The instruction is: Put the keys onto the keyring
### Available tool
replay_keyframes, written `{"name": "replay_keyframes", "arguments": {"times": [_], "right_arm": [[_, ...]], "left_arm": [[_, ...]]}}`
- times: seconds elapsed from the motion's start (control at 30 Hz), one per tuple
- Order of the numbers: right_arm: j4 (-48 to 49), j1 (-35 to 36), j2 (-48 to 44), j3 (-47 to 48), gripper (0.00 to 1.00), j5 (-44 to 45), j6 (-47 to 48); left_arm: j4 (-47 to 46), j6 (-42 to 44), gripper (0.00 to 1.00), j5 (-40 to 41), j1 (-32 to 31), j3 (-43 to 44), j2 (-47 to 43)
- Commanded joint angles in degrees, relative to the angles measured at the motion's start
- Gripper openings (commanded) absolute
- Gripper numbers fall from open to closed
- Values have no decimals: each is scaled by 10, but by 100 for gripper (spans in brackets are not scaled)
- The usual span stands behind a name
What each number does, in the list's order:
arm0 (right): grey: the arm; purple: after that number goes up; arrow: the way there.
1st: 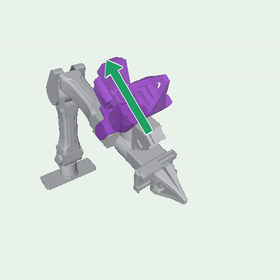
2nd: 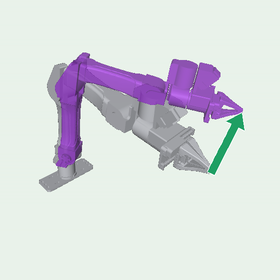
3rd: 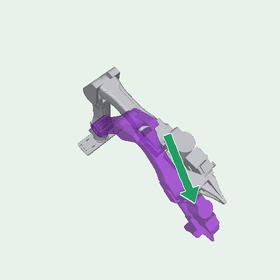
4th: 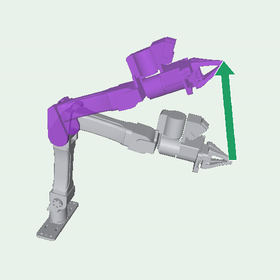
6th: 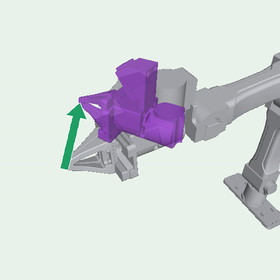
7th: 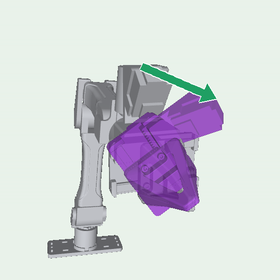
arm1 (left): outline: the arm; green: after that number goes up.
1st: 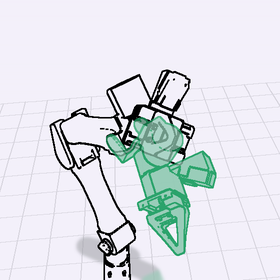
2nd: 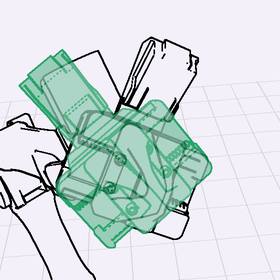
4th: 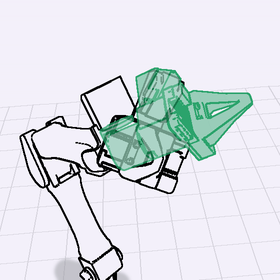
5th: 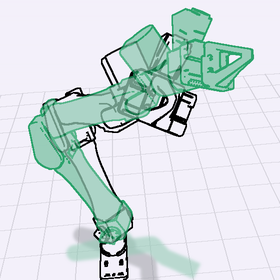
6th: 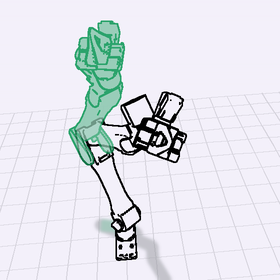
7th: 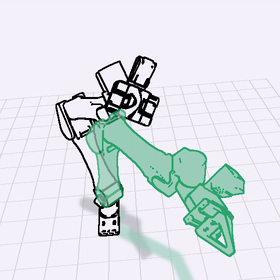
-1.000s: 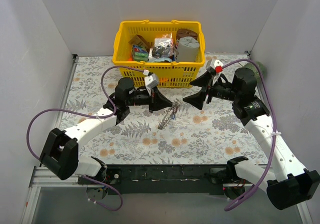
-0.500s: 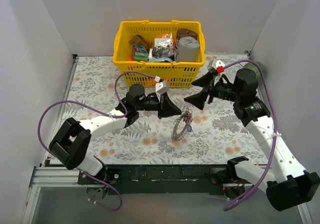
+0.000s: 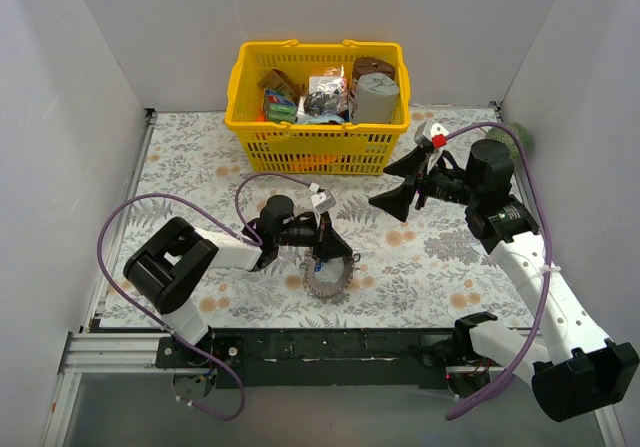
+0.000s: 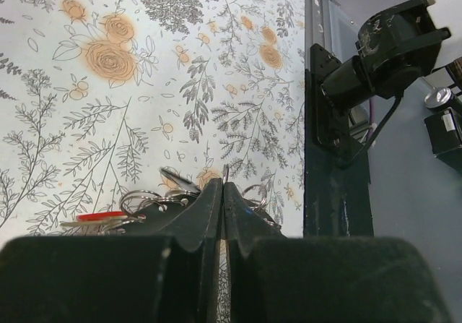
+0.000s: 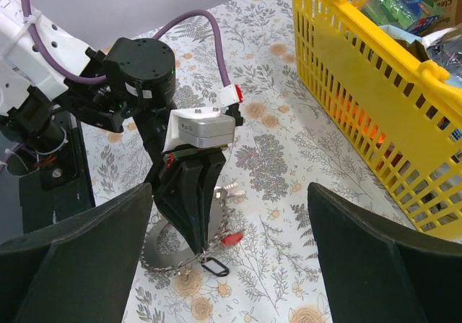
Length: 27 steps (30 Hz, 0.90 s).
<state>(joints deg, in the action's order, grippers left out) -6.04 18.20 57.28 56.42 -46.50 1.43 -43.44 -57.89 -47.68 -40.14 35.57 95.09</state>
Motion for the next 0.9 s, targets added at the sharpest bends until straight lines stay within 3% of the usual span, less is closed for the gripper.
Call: {"name": "replay_keyframes", "arguments": {"times": [0.0, 0.17, 0.37, 0.67, 0.7, 0.73, 0.87], "right_arm": [[15, -4, -12, -1, 95, -5, -4], [16, -4, -12, -3, 95, -8, -5], [16, -5, -12, -3, 95, -9, -5], [16, -5, -10, -1, 96, -11, -5], [17, -5, -9, -1, 95, -12, -6], [18, -5, -9, 0, 96, -14, -6], [18, -5, -6, 4, 95, -17, -6]], "left_arm": [[-2, 10, 0, 21, 2, 3, -11], [22, 17, 0, 24, 2, 13, -8], [48, 24, 7, 20, 2, 36, 1], [63, 30, 31, 26, 2, 42, -12], [63, 31, 35, 29, 2, 41, -16], [65, 32, 46, 36, 2, 39, -19], [63, 31, 66, 59, 2, 29, -39]]}}
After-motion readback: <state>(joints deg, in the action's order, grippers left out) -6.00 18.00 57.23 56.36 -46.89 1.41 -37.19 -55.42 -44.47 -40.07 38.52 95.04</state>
